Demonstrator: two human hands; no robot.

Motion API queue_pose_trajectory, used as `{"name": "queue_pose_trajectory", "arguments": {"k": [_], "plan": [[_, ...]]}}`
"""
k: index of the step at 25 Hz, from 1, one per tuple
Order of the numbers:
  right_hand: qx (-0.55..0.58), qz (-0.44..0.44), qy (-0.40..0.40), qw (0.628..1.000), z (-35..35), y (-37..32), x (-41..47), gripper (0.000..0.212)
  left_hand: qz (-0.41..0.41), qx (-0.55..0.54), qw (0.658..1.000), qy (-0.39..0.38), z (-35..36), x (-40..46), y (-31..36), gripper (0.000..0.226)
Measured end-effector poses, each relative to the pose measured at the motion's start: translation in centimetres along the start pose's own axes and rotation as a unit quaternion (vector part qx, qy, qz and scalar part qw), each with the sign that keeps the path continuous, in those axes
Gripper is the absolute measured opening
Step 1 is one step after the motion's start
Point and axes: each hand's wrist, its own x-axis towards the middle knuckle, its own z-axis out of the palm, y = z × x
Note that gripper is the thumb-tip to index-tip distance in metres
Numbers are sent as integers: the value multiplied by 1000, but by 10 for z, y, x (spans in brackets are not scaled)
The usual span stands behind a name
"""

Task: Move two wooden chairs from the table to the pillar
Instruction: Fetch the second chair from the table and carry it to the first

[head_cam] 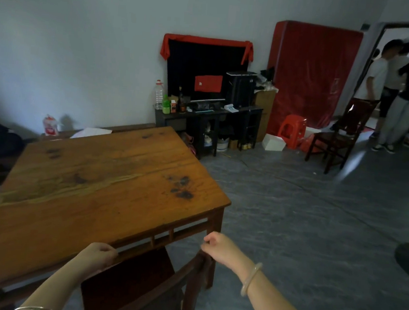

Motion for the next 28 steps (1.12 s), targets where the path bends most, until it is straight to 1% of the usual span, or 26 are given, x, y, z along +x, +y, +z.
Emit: {"name": "queue_pose_trajectory", "arguments": {"k": [3,5,8,10,11,13,15,16,17,19,21,25,28], "plan": [[-33,-4,-59,998,5,-5,21,56,-20,-3,999,-31,-13,15,-7,19],[-81,-8,-83,993,10,-5,33,63,-30,55,996,-67,-17,23,-16,22],[-191,-19,-158,969,15,-3,48,72,-23,143,976,-164,-13,31,-33,35],[-298,-44,-212,930,18,-2,56,74,-18,174,963,-203,-10,31,-41,47],[-356,-66,-221,906,21,0,58,72,-19,187,958,-215,-8,30,-43,55],[-464,-120,-196,856,26,3,60,63,-17,202,953,-226,2,24,-50,65],[-530,-172,-149,816,32,4,61,46,-12,203,958,-204,16,17,-58,61],[-544,-188,-136,806,34,3,62,38,-14,207,961,-181,21,15,-61,57],[-551,-199,-132,800,37,3,64,33,-22,216,962,-167,24,11,-64,59],[-557,-212,-136,791,38,3,66,28,-38,246,951,-184,27,3,-61,67],[-563,-222,-147,782,37,3,69,24,-40,238,950,-198,29,-4,-60,71],[-561,-239,-177,773,38,3,76,23,-42,233,949,-208,40,-14,-66,73],[-566,-266,-174,761,41,8,79,22,-21,261,951,-164,53,-17,-71,69]]}}
